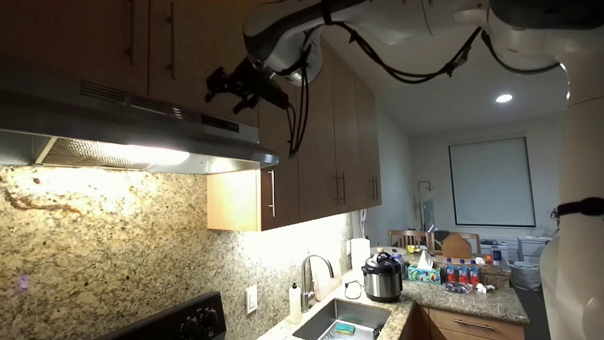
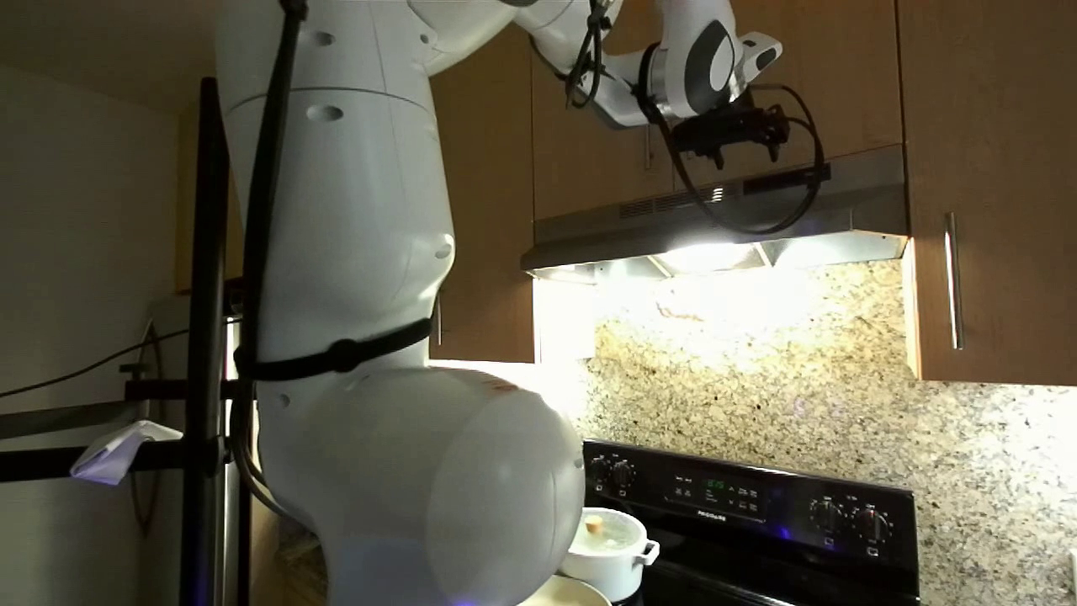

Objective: Turn on the overhead light

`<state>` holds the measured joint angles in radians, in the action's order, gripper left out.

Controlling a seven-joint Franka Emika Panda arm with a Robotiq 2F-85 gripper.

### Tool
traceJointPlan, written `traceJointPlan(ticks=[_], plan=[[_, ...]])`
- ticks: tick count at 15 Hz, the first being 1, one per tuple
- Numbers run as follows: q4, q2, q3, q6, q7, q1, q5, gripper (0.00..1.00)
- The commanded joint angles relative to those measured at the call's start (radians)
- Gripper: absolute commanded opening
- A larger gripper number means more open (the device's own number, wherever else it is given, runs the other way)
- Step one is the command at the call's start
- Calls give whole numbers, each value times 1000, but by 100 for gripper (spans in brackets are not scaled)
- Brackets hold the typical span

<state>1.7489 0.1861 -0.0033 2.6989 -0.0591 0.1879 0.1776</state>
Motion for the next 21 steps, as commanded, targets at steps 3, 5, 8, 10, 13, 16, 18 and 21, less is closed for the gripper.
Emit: traceJointPlan(ticks=[3, 5, 8, 10, 13, 16, 18, 21], plan=[[163, 164, 43, -90, 91, -75, -47, 100], [221, 216, 43, -141, 103, -83, -43, 100], [310, 294, 34, -226, 107, -78, -17, 100], [335, 337, 18, -264, 74, -65, 4, 100], [285, 282, 29, -239, 82, -72, -11, 100], [284, 272, 29, -239, 82, -72, -11, 100], [306, 274, 10, -274, 60, -57, 14, 100], [371, 305, 10, -296, 64, -63, 19, 100]])
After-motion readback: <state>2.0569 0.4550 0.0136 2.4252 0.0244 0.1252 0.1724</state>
